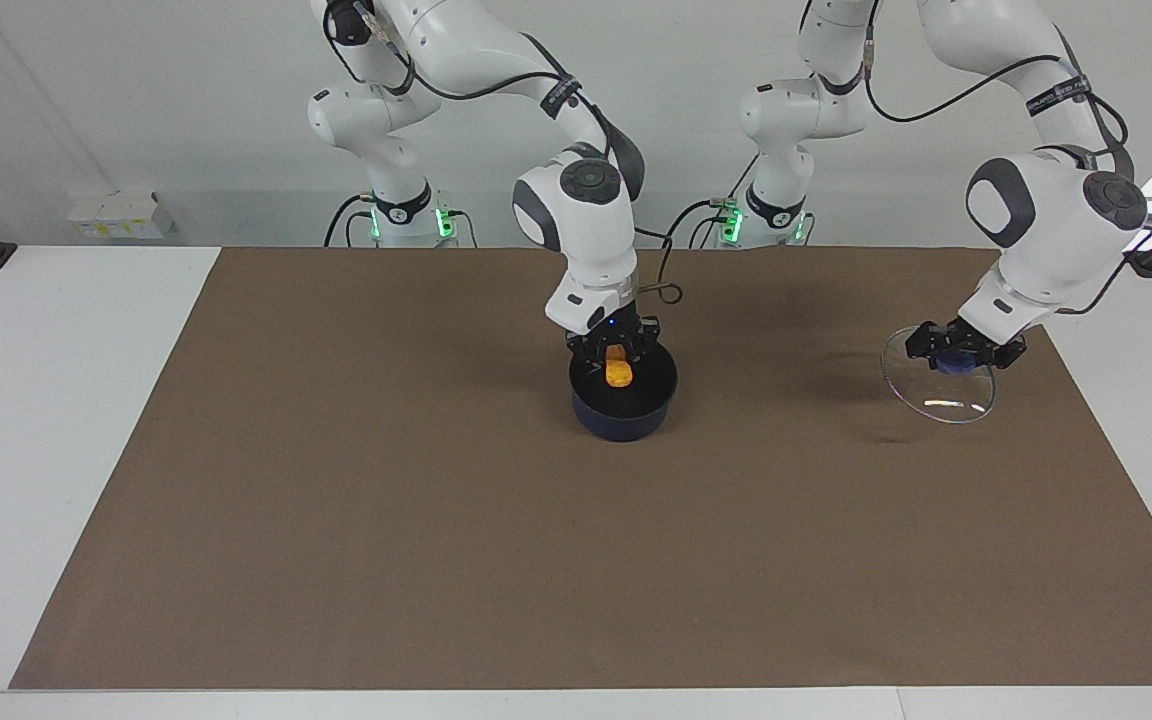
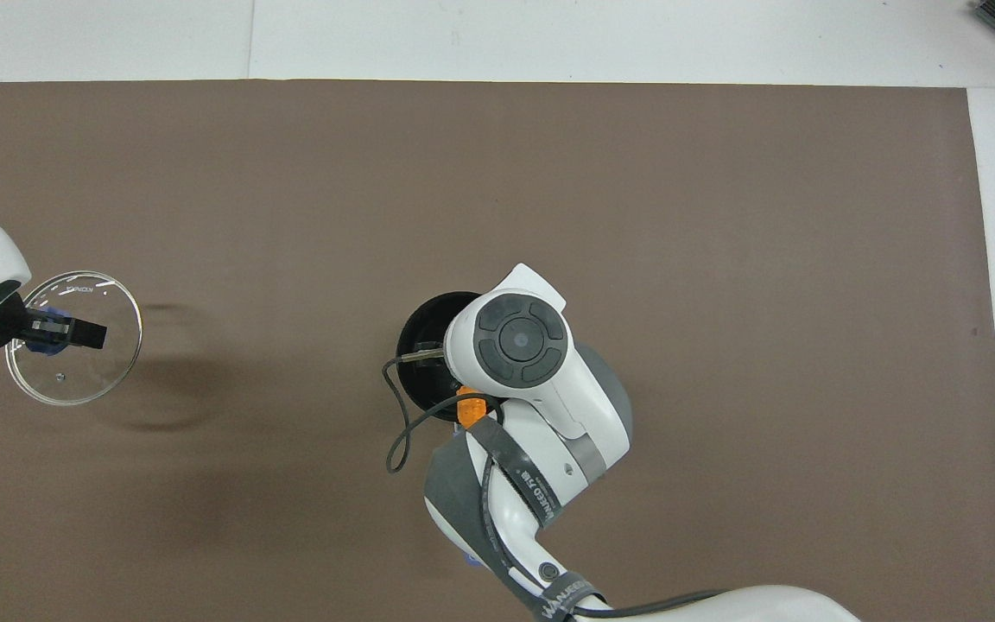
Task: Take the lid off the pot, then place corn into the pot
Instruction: 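Set the lid down with the left gripper while the right gripper lowers the corn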
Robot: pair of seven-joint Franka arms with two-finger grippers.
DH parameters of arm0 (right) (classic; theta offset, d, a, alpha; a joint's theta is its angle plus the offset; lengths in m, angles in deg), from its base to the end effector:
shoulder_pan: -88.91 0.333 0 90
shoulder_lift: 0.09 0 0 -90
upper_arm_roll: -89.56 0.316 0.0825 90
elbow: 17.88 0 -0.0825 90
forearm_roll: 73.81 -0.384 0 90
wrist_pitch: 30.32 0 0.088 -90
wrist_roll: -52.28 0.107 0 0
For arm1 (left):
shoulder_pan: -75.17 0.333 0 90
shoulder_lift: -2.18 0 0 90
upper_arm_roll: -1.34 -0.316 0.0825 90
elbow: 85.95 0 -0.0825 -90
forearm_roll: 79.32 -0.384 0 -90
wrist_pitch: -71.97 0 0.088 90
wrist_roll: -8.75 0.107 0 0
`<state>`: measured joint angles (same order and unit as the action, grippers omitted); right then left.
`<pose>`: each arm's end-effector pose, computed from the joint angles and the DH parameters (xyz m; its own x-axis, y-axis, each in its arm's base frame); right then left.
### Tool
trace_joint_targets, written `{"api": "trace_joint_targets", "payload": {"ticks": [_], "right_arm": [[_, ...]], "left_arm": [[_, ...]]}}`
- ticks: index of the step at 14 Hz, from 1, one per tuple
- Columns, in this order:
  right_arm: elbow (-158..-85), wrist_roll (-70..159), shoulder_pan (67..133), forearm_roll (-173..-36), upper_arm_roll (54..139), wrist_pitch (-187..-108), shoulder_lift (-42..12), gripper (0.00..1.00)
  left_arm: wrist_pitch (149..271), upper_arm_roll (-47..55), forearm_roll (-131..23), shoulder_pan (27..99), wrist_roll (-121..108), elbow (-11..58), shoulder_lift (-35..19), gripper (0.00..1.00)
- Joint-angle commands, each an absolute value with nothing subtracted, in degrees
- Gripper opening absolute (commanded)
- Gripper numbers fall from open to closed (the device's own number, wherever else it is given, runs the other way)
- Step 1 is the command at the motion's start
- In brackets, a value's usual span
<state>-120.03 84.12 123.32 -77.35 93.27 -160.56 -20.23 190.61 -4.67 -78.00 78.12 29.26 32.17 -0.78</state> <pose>0.5180 0.4040 0.3726 0.9951 0.0620 0.0771 0.0720 -0.9882 -0.1355 0.5470 0.0846 0.4063 0.9813 -0.1894 -0.0346 -0.1884 -0.9817 0.0283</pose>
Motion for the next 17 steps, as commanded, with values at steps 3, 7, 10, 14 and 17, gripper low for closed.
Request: {"api": "trace_joint_targets", "payload": {"ticks": [3,7,10,14,17], "right_arm": [[-118.78,84.19,122.23,-77.06,93.34,-161.02,-22.06,0.0],[-118.69,83.4,121.09,-77.15,93.25,-162.69,-22.59,0.0],[-118.61,83.4,121.26,-77.06,93.25,-163.3,-24.34,0.0],[-118.78,83.57,121.96,-77.94,93.34,-165.59,-24.26,0.0],[-118.78,83.49,121.7,-78.12,93.34,-165.85,-24.35,0.0]], "left_arm": [[197.2,-4.02,-78.27,80.7,31.42,34.46,-2.73,0.0],[204.93,-4.02,-78.27,82.72,32.56,34.46,-7.83,0.0],[206.35,-4.02,-78.27,83.51,32.13,34.02,-9.77,0.0],[206.01,-4.02,-78.36,83.43,31.77,34.02,-9.77,0.61],[205.39,-4.02,-78.27,83.51,31.68,33.49,-9.77,1.0]]}}
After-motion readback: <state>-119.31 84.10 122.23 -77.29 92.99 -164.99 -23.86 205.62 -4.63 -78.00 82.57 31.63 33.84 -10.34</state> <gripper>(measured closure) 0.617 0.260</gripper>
